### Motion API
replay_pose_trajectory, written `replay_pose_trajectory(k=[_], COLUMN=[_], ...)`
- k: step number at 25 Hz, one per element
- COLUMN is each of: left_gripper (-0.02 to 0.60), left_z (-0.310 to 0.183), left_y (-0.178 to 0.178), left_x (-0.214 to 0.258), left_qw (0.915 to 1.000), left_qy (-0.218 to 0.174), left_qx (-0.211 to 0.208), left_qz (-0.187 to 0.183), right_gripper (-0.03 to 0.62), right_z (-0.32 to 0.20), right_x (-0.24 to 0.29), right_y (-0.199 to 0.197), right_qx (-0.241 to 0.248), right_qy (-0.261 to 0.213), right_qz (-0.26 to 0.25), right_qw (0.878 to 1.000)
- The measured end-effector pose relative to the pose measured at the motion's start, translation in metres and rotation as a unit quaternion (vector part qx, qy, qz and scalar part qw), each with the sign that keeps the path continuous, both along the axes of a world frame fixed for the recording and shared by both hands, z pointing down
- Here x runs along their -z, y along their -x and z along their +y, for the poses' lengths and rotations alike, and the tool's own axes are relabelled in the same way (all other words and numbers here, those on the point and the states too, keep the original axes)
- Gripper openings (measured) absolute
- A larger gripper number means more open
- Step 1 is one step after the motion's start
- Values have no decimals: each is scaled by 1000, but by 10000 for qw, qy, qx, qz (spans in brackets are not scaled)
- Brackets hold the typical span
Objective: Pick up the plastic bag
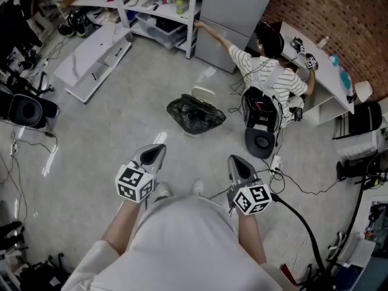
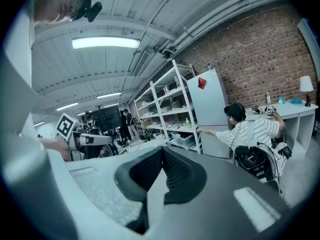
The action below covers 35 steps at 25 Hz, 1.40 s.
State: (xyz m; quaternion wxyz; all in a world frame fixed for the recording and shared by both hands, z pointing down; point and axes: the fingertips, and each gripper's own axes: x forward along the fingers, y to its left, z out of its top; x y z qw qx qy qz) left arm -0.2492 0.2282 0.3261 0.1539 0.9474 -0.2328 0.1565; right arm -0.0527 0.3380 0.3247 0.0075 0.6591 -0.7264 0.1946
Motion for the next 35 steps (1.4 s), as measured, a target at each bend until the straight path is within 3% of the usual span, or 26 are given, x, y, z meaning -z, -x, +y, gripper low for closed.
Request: replay_pose_trajectory(k=[18,35], left_gripper=[5,5], left_z=[7,36], left_y=[-8,-37], left_x=[-8,-22], left_qw=[9998,9975], left_qy=[127,190], left_qx=[141,651], left_qz=[-65,-219], right_gripper=[0,2], right_z=[-1,7], right_x=[-4,-20], right_y=[-10,-43], right_qx=[159,842], right_qy=[78,94], right_qz=[-100,-284], right_qw=[9998,9960])
